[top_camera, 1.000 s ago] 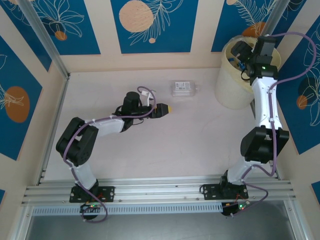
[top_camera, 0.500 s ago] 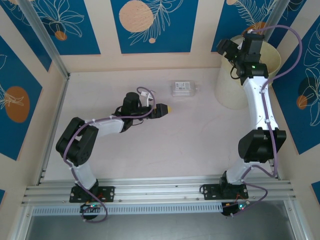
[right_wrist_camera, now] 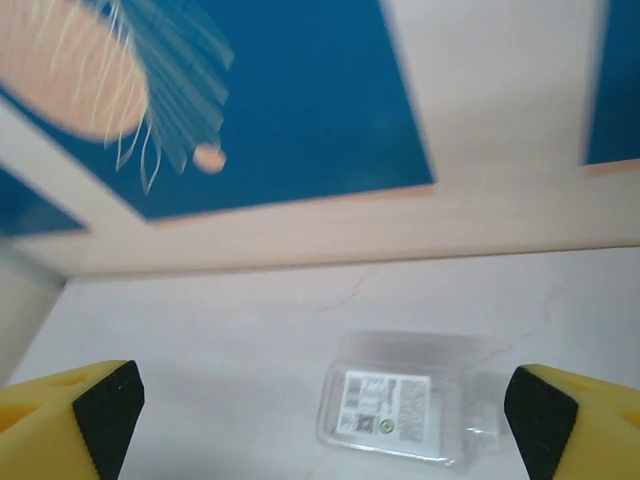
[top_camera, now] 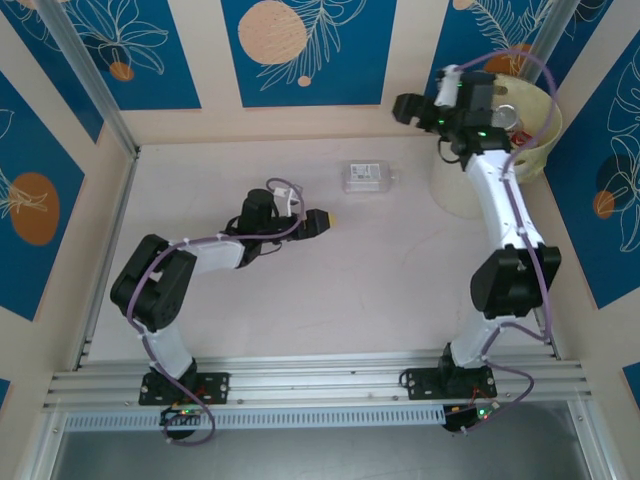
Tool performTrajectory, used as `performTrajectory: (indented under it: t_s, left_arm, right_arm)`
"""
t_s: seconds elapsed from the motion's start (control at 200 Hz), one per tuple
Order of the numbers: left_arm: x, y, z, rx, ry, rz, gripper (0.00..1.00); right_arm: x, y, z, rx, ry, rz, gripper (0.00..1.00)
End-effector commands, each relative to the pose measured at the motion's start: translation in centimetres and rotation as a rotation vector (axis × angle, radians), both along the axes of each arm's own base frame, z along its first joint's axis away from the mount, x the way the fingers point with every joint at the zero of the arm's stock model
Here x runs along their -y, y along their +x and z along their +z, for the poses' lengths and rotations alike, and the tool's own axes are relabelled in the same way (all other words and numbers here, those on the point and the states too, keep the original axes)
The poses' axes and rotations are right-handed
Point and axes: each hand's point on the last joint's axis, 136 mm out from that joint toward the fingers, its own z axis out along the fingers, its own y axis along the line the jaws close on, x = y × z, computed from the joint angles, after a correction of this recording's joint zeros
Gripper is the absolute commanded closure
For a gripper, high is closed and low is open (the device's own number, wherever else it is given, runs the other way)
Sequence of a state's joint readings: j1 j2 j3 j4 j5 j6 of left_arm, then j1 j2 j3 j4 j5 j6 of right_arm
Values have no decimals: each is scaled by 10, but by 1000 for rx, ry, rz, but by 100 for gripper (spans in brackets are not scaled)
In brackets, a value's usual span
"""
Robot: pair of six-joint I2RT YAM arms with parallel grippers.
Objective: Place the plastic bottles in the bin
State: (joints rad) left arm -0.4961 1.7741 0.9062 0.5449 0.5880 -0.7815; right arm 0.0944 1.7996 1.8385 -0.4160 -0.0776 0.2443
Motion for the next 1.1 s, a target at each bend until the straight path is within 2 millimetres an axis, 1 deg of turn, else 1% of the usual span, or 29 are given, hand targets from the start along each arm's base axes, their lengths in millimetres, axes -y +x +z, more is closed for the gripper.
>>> performTrajectory:
  t_s: [0.0, 0.025, 0.03, 0.04, 0.06, 0.085, 0.09, 0.11, 0.14, 0.145, 0.165, 0.18, 0.255, 0.28, 0.29, 0.32, 0.345, 0.37, 0.425, 0.48, 0.535, 0.615, 0.7, 0.715, 0.765, 0.85, 0.995, 1.05, 1.095]
  left_arm:
    - [-16, 11, 15, 38, -8, 76, 0]
    - [-18, 11, 14, 35, -6, 81, 0]
    - [-18, 11, 13, 33, -5, 81, 0]
    - [-19, 11, 13, 34, -5, 84, 0]
    - [-20, 12, 13, 31, -3, 89, 0]
    - [-22, 12, 11, 27, -1, 94, 0]
    - [-22, 12, 11, 26, -1, 94, 0]
    - [-23, 12, 11, 26, 1, 98, 0]
    - [-24, 12, 10, 24, 3, 101, 0]
    - [-24, 12, 10, 24, 3, 101, 0]
    - [-25, 12, 9, 22, 5, 105, 0]
    - [-25, 12, 8, 20, 7, 106, 0]
    - [-27, 13, 5, 12, 14, 114, 0]
    - [-27, 13, 4, 11, 15, 118, 0]
    - [-28, 13, 4, 10, 15, 118, 0]
    - [-28, 14, 2, 6, 17, 122, 0]
    - [-28, 14, 2, 3, 18, 124, 0]
    - [-29, 14, 1, 1, 19, 127, 0]
    - [-29, 15, -1, -4, 20, 130, 0]
    - [-30, 15, -2, -10, 21, 133, 0]
    - [-31, 15, -3, -11, 23, 136, 0]
    - [-33, 15, -5, -14, 29, 139, 0]
    - [-34, 15, -3, -11, 30, 142, 0]
    - [-35, 15, -3, -11, 30, 142, 0]
    - [-35, 15, -3, -11, 30, 142, 0]
    - [-35, 14, -1, -8, 26, 139, 0]
    - [-36, 12, -2, -8, 17, 146, 0]
    - [-36, 12, -1, -8, 15, 144, 0]
    - [-36, 11, -1, -10, 13, 142, 0]
  right_arm:
    - [-40, 4, -56, -42, -194, 204, 2]
    - [-45, 8, -69, -42, -245, 230, 1]
    - [-45, 8, -69, -42, -245, 230, 1]
    - [-46, 11, -76, -49, -268, 239, 1]
    - [-48, 13, -85, -53, -300, 256, 1]
    - [-49, 15, -92, -57, -331, 274, 0]
    - [-49, 17, -98, -64, -344, 282, 0]
    - [-48, 20, -105, -72, -369, 296, 0]
    - [-49, 23, -116, -88, -392, 312, 0]
    - [-49, 25, -121, -97, -401, 318, 0]
    - [-48, 28, -126, -108, -415, 327, 0]
    - [-47, 30, -135, -128, -426, 337, 0]
    - [-47, 39, -163, -195, -448, 372, 1]
    - [-48, 42, -168, -205, -454, 376, 0]
    - [-47, 44, -174, -217, -457, 376, 1]
    - [-47, 50, -182, -229, -463, 373, 0]
    - [-46, 55, -186, -230, -468, 363, 0]
    - [-46, 59, -195, -241, -471, 360, 1]
    - [-45, 69, -207, -252, -468, 340, 1]
    - [-44, 74, -217, -279, -451, 330, 1]
    - [-46, 74, -226, -315, -433, 333, 1]
    - [-51, 62, -234, -384, -420, 352, 0]
    - [-56, 42, -235, -448, -378, 370, 1]
    - [-56, 39, -232, -451, -370, 371, 0]
    - [-58, 25, -230, -479, -340, 375, 0]
    - [-66, -3, -216, -512, -250, 396, 0]
    - [-94, -59, -196, -578, -47, 508, 4]
    - [-102, -76, -192, -593, -22, 540, 4]
    - [-103, -83, -191, -582, -37, 537, 4]
